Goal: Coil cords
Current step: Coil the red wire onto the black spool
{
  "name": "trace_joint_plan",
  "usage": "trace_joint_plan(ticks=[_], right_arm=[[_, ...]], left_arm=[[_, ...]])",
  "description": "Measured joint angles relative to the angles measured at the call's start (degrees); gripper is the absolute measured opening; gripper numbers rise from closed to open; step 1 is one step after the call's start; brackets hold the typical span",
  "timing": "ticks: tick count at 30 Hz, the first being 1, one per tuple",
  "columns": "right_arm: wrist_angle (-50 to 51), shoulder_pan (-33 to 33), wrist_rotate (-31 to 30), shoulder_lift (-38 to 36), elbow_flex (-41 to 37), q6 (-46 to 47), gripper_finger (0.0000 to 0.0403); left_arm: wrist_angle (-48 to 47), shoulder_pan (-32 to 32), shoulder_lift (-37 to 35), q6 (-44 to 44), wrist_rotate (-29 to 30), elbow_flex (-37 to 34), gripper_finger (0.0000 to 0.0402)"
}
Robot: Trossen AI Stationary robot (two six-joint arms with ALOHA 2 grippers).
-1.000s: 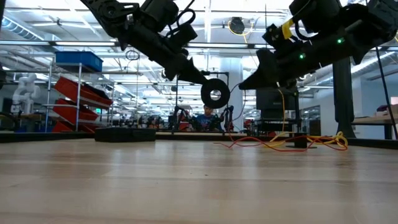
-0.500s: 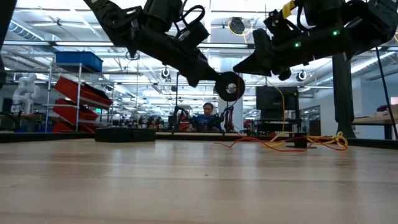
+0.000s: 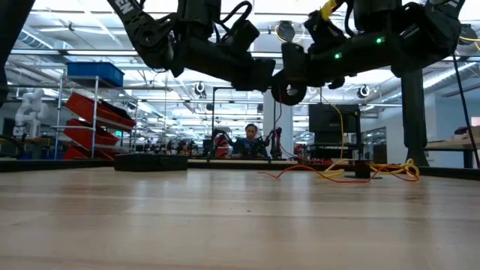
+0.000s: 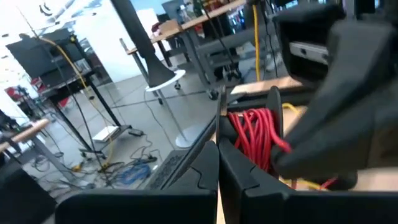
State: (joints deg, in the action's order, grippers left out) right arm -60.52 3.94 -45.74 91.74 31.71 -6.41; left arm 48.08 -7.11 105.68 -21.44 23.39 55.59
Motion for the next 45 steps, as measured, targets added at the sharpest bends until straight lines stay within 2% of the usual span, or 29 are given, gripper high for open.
trace_joint_plan(ticks=[6,12,18,24,38,45], right_arm=[[-2.95,-0.04,-2.99,4.53,0.11,-2.71,0.0000],[-4.05,-0.02,-5.38,6.68,0.15,-6.29,0.0000],[-2.95,0.07,-4.90,6.98,0.05,-8.41,0.0011],[-0.55,0.34,-4.82,7.02,-0.01,-8.22,0.0030],[0.75,4.12,-4.96,6.67,-1.33,-8.01,0.0032],[0.18,4.86,-0.91,6.15,-3.17,-7.25,0.0032]], left_arm=[[2.15,-1.28,0.12,6.54,-1.40,-0.02,0.0000],[2.65,-3.27,0.12,16.78,-7.69,-0.09,0.0000],[4.52,-5.54,0.01,22.52,-14.24,-0.02,0.0000],[3.17,-8.06,-1.29,24.24,-21.94,0.07,0.0000],[-5.40,-12.54,-7.53,24.12,-41.10,-0.66,0.0000],[-8.03,-13.60,-9.13,24.09,-50.02,-0.66,0.0000]])
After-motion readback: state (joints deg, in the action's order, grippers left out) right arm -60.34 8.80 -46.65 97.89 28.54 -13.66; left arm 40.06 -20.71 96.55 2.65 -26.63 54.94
